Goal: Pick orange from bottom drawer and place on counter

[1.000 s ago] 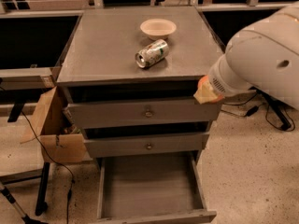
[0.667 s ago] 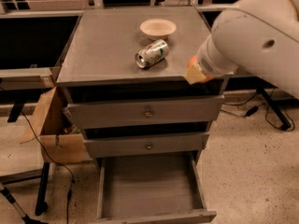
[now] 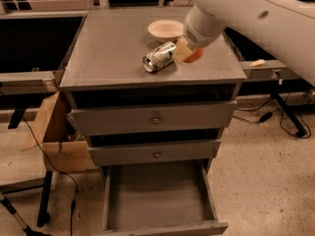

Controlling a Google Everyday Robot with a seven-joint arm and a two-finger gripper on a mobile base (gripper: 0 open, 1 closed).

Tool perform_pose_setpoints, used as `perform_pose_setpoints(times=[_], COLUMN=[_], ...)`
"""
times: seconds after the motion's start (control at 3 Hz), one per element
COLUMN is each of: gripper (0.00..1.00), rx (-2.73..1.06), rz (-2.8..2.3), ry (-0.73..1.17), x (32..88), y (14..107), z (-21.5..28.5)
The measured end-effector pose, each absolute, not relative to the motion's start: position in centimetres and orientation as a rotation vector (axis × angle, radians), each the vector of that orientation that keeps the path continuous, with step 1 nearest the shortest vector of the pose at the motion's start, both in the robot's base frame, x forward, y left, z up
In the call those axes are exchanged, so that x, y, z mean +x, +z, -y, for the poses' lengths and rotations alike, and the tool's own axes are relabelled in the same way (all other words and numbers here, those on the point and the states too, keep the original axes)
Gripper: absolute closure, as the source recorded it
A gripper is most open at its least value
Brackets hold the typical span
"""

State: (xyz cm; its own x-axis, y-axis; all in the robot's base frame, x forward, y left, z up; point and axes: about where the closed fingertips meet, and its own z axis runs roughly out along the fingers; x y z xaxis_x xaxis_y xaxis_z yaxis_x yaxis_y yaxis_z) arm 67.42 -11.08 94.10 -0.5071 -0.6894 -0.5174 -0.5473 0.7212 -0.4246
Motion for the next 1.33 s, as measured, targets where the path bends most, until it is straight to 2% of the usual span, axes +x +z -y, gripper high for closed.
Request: perform_pose_setpoints(times=[0.33,0.67,1.33], gripper=[1.00,1.00,1.00], rx=[-0.971,-0.843,-0.442], rz=[-2.279,-2.366,-2.545], ry=[-0.193,-0.132,-0.072], x=[72.1,76.9,80.2], y=[92.8,92.1,89.8], z=[9.7,10.8,15.6])
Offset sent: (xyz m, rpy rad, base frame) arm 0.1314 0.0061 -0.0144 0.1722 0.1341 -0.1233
